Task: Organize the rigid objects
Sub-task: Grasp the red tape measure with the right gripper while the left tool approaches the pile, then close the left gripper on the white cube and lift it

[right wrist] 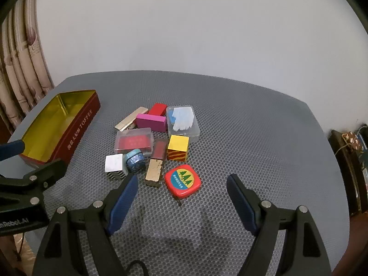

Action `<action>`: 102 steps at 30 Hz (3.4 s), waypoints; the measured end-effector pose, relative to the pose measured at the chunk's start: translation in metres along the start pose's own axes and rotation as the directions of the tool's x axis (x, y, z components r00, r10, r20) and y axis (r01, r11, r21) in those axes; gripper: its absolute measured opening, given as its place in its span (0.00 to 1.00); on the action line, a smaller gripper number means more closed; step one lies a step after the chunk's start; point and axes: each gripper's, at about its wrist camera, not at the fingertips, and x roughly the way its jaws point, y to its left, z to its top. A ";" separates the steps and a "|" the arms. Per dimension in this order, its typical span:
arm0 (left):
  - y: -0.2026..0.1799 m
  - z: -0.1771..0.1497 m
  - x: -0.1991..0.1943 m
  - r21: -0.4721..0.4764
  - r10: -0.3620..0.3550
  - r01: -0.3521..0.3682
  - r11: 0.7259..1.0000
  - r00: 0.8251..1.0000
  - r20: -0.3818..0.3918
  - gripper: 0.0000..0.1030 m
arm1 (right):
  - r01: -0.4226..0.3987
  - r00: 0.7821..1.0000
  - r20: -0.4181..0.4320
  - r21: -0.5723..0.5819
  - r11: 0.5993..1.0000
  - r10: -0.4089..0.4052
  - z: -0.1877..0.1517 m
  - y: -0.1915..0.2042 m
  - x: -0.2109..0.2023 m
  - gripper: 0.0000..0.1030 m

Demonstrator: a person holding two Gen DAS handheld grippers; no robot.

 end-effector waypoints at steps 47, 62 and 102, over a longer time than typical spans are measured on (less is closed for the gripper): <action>-0.038 0.005 0.070 0.079 -0.123 0.139 0.987 0.976 -0.179 0.98 | -0.142 0.985 -0.117 -0.157 0.977 0.125 -0.017 -0.019 0.123 0.46; -0.045 0.016 0.097 -0.033 -0.123 0.118 0.992 0.956 -0.267 0.68 | -0.132 0.990 -0.067 -0.098 0.986 0.126 -0.013 -0.044 0.126 0.46; 0.005 0.055 0.063 -0.117 -0.147 0.125 0.985 0.966 -0.213 0.26 | -0.121 0.992 -0.049 -0.102 0.987 0.116 -0.014 -0.045 0.125 0.46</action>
